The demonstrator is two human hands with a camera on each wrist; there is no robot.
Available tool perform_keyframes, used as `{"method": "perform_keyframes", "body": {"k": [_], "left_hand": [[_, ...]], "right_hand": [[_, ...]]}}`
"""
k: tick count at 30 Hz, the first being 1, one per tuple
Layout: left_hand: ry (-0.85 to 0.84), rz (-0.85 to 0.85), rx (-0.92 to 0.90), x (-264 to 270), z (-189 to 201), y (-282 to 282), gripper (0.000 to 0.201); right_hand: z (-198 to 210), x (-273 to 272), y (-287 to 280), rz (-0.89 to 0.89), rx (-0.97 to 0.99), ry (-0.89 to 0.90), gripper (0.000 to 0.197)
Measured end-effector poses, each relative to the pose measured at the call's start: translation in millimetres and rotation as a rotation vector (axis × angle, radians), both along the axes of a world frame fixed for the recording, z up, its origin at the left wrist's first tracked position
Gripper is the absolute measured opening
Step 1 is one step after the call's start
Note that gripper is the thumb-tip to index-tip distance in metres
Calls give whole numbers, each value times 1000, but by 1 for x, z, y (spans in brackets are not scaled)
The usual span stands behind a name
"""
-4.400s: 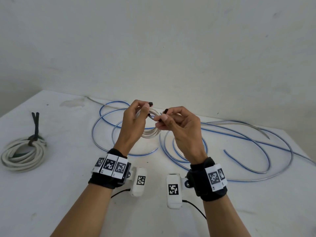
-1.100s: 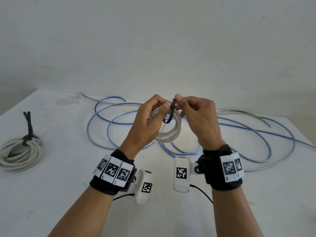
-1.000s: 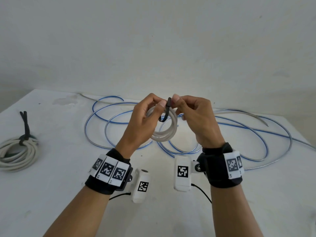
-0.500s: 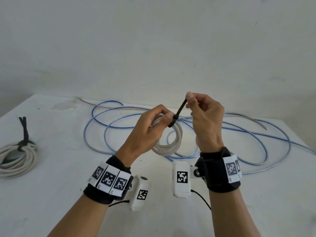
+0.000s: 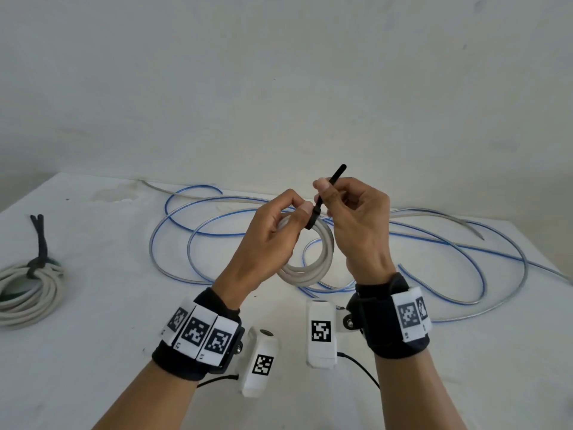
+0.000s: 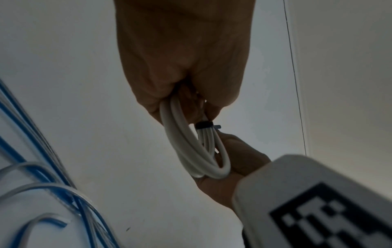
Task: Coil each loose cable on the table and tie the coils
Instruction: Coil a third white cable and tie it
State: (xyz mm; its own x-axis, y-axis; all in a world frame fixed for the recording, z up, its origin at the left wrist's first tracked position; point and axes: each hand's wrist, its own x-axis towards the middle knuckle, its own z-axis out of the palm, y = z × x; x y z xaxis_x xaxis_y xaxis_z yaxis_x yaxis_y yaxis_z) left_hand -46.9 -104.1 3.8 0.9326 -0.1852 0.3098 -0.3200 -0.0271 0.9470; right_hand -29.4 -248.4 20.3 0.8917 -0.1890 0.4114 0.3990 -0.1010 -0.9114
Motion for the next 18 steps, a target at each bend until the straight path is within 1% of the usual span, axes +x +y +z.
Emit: {"method": "perform_keyframes", "body": {"k": [6,9,12,15,18], "left_hand": [[-32,75,-25,-2,1,-5,39],[-15,66,-44,-2,0,-9,35],[43,44,-68,1,0,-9,31],[111,0,-98,1,2,-10,25],[109,-27,-98,0,3,-8,25]], "right_hand": [[-2,1,4,-33,-4,-25,20],[-1,0,4,-80,2,-54,19],[1,-1,6,-115,43,-78,18],[0,-1,10,-112,86,-69,19],[-1,1,9,-74,119,-53,21]]}}
